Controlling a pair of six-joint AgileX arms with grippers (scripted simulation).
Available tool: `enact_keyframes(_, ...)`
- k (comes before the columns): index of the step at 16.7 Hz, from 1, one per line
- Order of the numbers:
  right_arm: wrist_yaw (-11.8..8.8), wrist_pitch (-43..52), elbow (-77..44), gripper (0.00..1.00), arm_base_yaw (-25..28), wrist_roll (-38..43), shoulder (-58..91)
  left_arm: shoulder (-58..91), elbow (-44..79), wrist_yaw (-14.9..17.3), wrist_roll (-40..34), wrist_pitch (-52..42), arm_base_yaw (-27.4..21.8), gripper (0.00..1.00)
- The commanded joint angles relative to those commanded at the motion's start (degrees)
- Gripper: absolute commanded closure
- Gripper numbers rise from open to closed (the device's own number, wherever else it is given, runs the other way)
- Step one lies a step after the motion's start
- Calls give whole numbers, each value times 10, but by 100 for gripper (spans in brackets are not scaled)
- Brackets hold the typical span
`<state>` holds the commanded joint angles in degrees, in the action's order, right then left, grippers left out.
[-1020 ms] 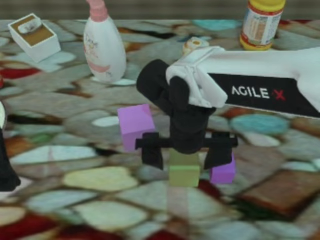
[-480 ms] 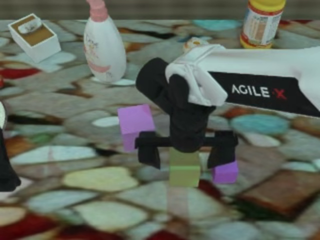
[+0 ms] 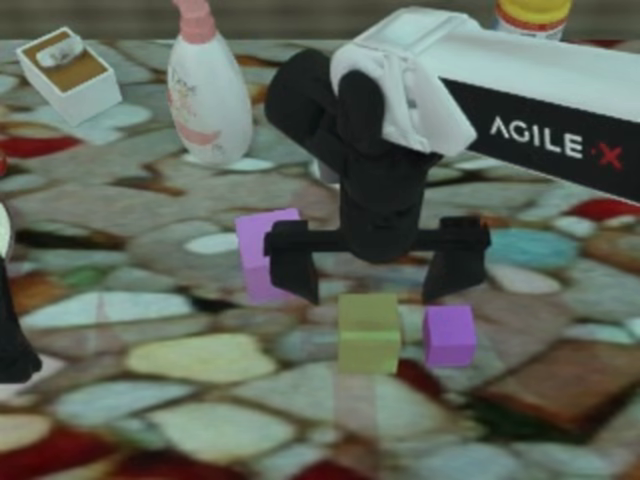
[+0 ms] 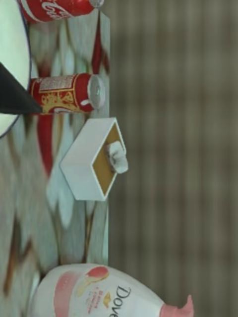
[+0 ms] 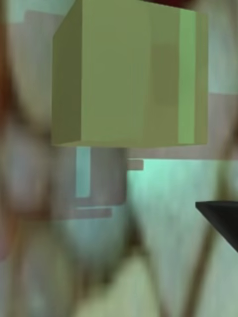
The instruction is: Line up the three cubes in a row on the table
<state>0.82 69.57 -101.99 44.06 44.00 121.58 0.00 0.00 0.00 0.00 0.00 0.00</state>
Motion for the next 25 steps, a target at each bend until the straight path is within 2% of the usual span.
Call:
enact_keyframes(5,2,-4,6,0,-6,-3,-4,5,5,0,-2,-3,-1,0)
enact_keyframes(11,42,-85,127,0,-67,-72,-162,152,144,-2,-60,-90,-39,0)
enact_keyframes(15,72,-182,282,0,-136,-154,-370,354,318,0,-127,-211,-88,0)
enact_keyframes(19,88,-296,489,0,-222,-247,-616,600,519,3,-203,-359,-146,0)
enact_keyframes(22,86,-386,653,0,-287,-315,-798,792,676,5,-262,-473,-190,0)
enact_keyframes(25,70,-475,793,0,-341,-369,-951,966,823,6,-316,-572,-230,0)
